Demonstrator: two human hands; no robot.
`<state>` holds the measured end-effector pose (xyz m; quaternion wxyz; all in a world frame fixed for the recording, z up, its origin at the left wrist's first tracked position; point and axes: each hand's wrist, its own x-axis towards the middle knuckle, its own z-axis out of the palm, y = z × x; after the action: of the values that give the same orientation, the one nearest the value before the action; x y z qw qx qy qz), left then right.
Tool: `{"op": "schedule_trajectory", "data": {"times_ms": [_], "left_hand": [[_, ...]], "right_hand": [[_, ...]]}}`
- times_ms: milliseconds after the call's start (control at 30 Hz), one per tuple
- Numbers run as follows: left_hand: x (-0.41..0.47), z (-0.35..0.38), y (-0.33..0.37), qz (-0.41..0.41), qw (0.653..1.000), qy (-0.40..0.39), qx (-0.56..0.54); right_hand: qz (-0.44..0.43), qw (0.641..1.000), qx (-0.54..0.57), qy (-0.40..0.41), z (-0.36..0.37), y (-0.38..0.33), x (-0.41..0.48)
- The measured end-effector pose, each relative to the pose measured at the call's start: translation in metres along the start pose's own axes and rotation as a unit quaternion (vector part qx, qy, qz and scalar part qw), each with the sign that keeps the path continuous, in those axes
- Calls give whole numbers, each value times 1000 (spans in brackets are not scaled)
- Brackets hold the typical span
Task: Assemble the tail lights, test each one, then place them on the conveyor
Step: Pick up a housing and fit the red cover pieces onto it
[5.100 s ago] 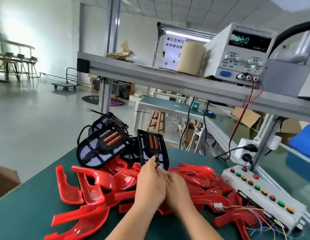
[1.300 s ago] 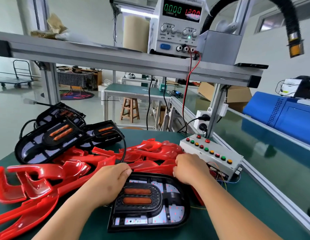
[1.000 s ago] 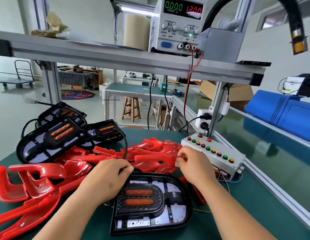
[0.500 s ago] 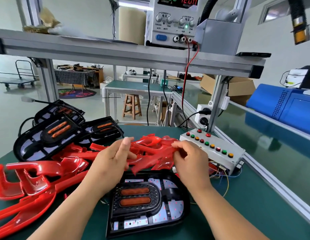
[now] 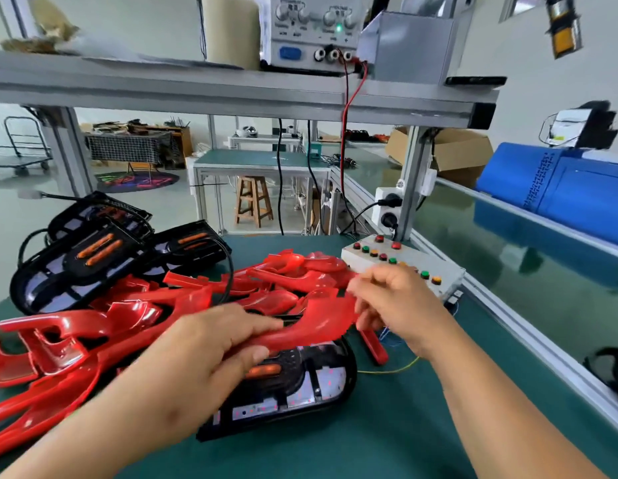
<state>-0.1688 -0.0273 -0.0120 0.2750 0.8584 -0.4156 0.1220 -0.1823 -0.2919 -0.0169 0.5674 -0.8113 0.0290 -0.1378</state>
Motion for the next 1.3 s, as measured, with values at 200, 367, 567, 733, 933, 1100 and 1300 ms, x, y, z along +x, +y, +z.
{"op": "schedule_trajectory", "data": {"times_ms": [200,367,567,733,933,1100,1300], "left_hand": [[-33,29,-1,-15,998,-47,25],[-37,34,-1,38,996,-29,81],[-41,41,-8,24,996,2,82],[-43,42,-5,16,995,18,102],[-42,43,0,22,990,41,135],[-41,47,1,38,988,11,152],[-45,47,-1,6,987,3,158]], "right_hand": [[78,980,-88,-163,1,27,-12],[51,968,-72,-237,-5,30,-16],[45,966,-77,-242,-5,40,-13],[53,965,-54,-249,-6,43,-14],[69,967,-30,-242,-3,42,-15],[84,964,-33,-249,-5,44,-14],[104,964,-35,-241,-4,42,-14]]}}
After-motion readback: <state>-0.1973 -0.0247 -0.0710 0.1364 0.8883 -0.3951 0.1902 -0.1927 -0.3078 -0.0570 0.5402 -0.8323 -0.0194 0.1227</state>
